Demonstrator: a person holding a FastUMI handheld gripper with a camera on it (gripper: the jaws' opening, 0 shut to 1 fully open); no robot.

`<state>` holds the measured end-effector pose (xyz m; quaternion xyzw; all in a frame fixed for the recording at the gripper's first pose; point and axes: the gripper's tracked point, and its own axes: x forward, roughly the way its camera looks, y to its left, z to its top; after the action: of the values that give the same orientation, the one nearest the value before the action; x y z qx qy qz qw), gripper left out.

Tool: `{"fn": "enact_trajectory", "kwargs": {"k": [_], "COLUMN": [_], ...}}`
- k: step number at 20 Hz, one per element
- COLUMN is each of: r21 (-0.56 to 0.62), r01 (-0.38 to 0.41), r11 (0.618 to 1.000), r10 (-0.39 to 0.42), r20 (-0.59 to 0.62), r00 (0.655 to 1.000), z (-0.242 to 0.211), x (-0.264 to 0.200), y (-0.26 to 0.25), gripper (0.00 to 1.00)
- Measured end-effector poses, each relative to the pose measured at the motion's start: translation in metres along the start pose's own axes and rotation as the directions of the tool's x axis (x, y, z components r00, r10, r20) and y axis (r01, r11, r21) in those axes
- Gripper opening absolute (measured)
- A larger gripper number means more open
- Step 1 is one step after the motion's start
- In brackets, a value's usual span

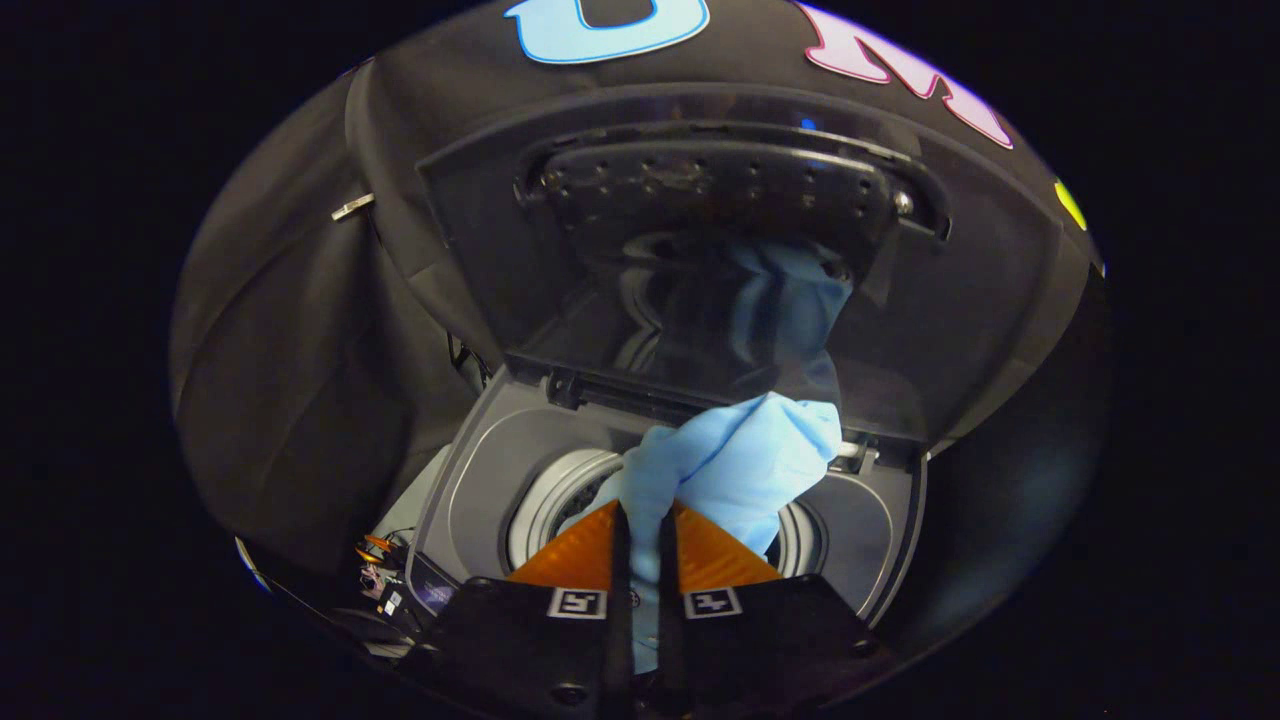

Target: Put the clothes into the washing machine and then close the washing machine lid.

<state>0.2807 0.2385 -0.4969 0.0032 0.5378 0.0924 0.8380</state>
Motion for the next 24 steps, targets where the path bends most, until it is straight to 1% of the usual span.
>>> {"fn": "enact_trajectory", "kwargs": {"k": [2,3,5,8,11,14,18,21,24], "r21": [0.01,0.014,0.01,0.02,0.014,0.013,0.037,0.041,0.057], "r01": [0.012,0.015,0.013,0.009,0.001,0.012,0.024,0.036,0.038], "r11": [1.0,1.0,1.0,1.0,1.0,1.0,0.999,0.999,0.998], "r10": [-0.012,-0.015,-0.013,-0.01,-0.003,-0.015,-0.037,-0.051,-0.059], "r20": [-0.002,0.007,0.024,0.072,0.179,0.293,0.424,0.455,0.442], "r00": [1.0,1.0,1.0,0.997,0.984,0.956,0.905,0.889,0.895], "z": [0.0,0.008,0.008,0.022,0.057,0.097,0.159,0.191,0.213], "x": [-0.001,0.003,-0.009,-0.026,-0.055,-0.098,-0.143,-0.153,-0.139], "y": [-0.004,-0.007,-0.004,-0.002,0.004,0.007,0.003,-0.007,-0.017], "gripper": [0.56,0.71,1.0,1.0,1.0,1.0,1.0,0.99,0.99]}}
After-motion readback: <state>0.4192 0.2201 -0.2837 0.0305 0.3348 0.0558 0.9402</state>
